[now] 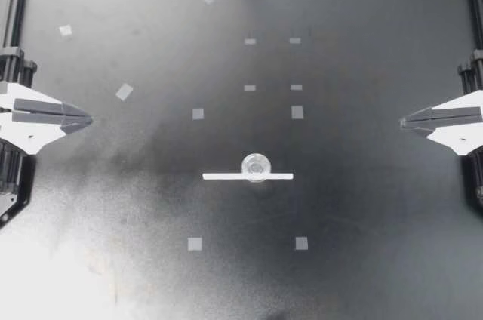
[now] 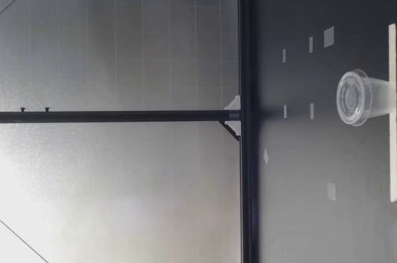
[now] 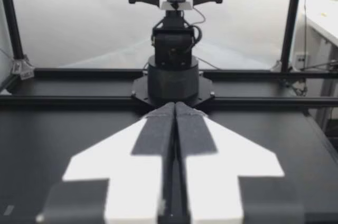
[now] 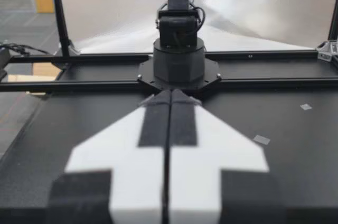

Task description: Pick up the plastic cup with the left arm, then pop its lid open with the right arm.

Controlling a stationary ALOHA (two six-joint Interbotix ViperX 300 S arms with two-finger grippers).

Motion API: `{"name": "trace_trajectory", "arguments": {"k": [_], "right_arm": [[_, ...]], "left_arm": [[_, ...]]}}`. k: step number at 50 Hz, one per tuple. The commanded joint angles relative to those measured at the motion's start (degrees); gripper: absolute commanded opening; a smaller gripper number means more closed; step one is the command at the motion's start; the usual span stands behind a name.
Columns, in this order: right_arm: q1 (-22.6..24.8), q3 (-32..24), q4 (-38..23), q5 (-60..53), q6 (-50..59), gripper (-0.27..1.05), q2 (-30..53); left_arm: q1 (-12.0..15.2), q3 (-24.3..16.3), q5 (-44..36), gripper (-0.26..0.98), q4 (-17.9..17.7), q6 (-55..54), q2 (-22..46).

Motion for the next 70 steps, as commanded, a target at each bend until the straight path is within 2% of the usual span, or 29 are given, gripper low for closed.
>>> {"name": "trace_trajectory", "arguments": {"k": [1, 7, 11, 19, 26, 31, 37, 43, 48, 52, 70], "right_arm": [[-0.4, -1.2, 0.0, -0.5, -0.1, 0.08, 0.3], [-0.5, -1.6, 1.4, -0.3, 0.5, -0.08, 0.4], [-0.7, -2.5, 3.7, 0.4, 1.3, -0.09, 1.2], [-1.2, -7.7, 3.9, 7.7, 1.0, -0.09, 4.8], [-1.9, -13.4, 2.7, 15.8, 0.9, -0.09, 9.9], [-1.9, -14.9, 2.7, 16.4, 1.1, -0.09, 12.8], [-1.9, -15.3, 2.9, 16.5, 1.4, -0.09, 16.0], [-2.0, -15.3, 3.3, 16.3, 1.9, -0.09, 19.3], [-1.9, -15.5, 3.5, 15.5, 3.0, -0.09, 23.1], [-1.9, -15.7, 3.5, 14.4, 4.0, -0.09, 26.7], [-1.9, -19.9, 3.5, 11.6, 5.8, -0.09, 42.7]], "left_arm": [[-0.3, 1.3, -2.4, 0.11, -0.1, 0.4, 0.3], [-0.3, 2.0, -4.9, -0.01, -0.1, 0.1, 0.3], [-0.3, 1.4, -5.0, -0.02, -0.2, -0.3, 0.5], [-0.2, -3.5, -0.2, -0.02, -1.1, -0.1, 2.6], [-0.3, -9.0, 9.4, -0.02, -1.1, 0.1, 7.9], [-0.3, -10.9, 11.6, 0.0, -1.1, 0.2, 12.7], [-0.3, -11.1, 9.5, 0.09, -1.0, 0.4, 17.9], [-0.3, -10.3, 4.5, 0.28, -1.1, -0.1, 22.7], [-0.3, -9.1, -0.8, 0.49, -1.1, -0.9, 27.1], [-0.3, -8.9, -3.4, 0.58, -1.2, -1.1, 30.8], [-0.3, -12.5, -4.0, 0.59, -2.4, -1.3, 45.2]]}}
